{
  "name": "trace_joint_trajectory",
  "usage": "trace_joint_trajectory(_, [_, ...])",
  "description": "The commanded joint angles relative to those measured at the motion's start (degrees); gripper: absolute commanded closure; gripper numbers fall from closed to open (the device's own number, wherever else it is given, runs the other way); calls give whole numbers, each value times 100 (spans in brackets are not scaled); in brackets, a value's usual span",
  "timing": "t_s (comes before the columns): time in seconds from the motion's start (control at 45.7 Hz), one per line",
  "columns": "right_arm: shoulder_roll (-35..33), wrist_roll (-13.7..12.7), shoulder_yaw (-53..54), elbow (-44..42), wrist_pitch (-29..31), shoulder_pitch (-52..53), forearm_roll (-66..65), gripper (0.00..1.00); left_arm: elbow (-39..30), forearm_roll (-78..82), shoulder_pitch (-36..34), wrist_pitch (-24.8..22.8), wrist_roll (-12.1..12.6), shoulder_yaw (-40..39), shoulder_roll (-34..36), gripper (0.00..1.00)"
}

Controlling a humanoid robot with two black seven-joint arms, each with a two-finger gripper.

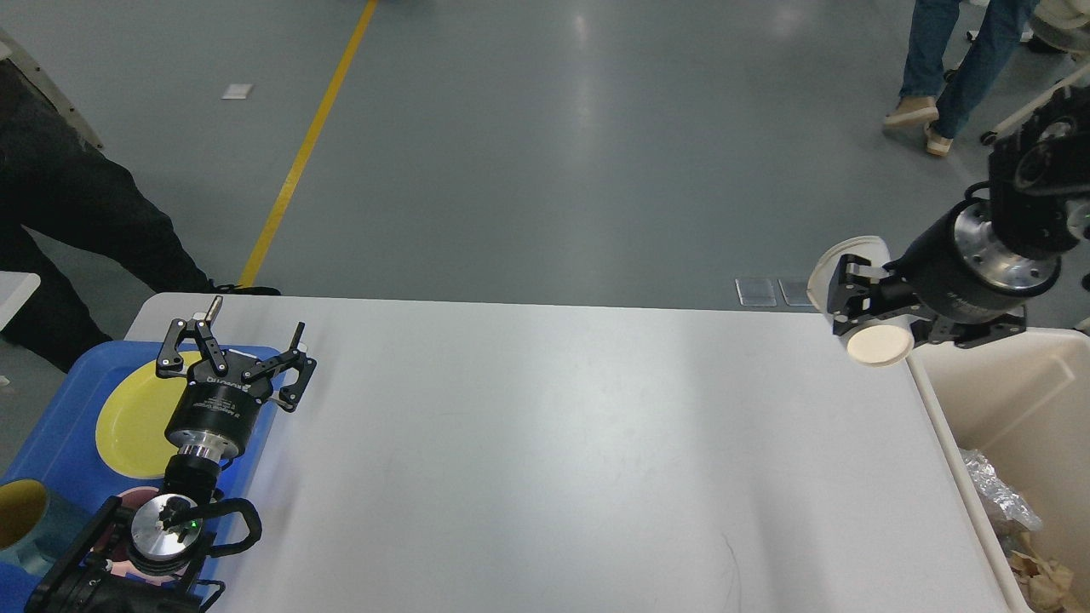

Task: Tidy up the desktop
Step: 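Carry the paper cup to the white bin and drop it, then raise the right gripper up out of the bin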

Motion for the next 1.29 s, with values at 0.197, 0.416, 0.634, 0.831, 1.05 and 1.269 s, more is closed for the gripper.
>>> trace_joint_trajectory(0.197, [-1616,9,681,-2997,-332,-3388,-70,100,0,0,0,0,-8,0,0,3])
trace_joint_trajectory(0.416, [-1451,36,2649,-5615,-929,-6771,-26,100,0,0,0,0,-8,0,-9,3])
trace_joint_trajectory(0.634, [17,36,3741,-8253,-1431,-9199,-18,100,0,0,0,0,-8,0,0,3])
trace_joint_trajectory(0.831, [651,0,3741,-8712,-1844,-9746,0,100,0,0,0,0,-8,0,0,3])
trace_joint_trajectory(1.05, [598,9,3767,-8686,-2098,-9737,18,13,0,0,0,0,-8,0,0,3])
trace_joint_trajectory(1.269, [598,9,3776,-8650,-2442,-9719,18,0,0,0,0,0,-8,0,0,3])
